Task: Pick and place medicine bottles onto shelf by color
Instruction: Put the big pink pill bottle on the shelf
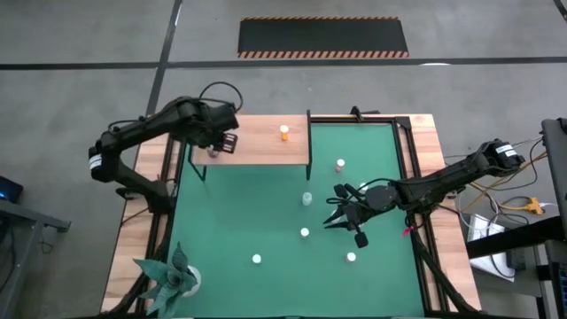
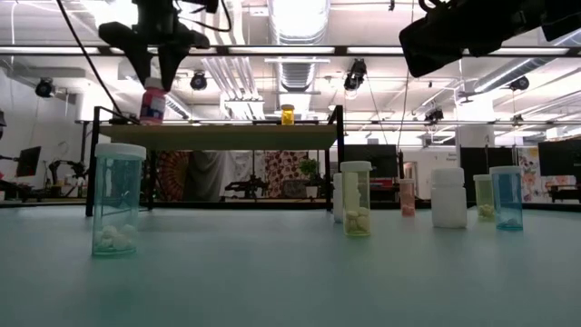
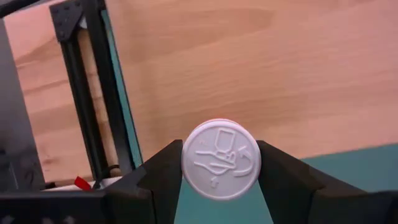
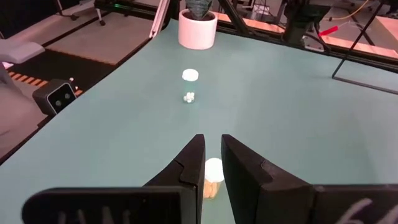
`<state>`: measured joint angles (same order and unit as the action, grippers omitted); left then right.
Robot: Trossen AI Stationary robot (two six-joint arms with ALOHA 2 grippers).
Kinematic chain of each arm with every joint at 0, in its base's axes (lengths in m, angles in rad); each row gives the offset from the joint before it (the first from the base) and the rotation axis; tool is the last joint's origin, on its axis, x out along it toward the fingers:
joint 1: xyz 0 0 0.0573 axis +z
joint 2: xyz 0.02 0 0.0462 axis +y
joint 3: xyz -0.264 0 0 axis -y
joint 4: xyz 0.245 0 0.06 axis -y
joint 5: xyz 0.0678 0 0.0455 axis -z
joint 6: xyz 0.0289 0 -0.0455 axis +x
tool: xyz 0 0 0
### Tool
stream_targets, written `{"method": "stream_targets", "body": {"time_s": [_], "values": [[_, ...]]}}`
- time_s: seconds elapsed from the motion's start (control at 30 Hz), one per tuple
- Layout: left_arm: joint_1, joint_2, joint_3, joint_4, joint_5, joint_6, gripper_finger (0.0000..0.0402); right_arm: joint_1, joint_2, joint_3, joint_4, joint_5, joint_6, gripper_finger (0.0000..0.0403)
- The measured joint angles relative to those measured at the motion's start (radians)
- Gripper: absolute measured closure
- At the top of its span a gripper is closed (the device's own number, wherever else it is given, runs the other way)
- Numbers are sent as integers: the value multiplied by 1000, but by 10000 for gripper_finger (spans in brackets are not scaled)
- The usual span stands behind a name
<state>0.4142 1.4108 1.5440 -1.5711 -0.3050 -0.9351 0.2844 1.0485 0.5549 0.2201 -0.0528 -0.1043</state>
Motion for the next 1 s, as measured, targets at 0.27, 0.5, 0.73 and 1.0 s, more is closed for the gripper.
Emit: {"method": "stream_targets", "body": {"time_s": [0.27,0.5,0.73,1.0], "values": [[64,-1,0,0,-1,1,220,8,0,0,-9,-8,-1,360],[64,-1,-6,0,33,23,193,35,0,0,-9,-8,-3,360],[64,-4,55,0,127,163,190,59,0,0,-6,-8,0,360],[56,-7,84,10,63,298,192,59,0,0,-6,1,44,360]]}}
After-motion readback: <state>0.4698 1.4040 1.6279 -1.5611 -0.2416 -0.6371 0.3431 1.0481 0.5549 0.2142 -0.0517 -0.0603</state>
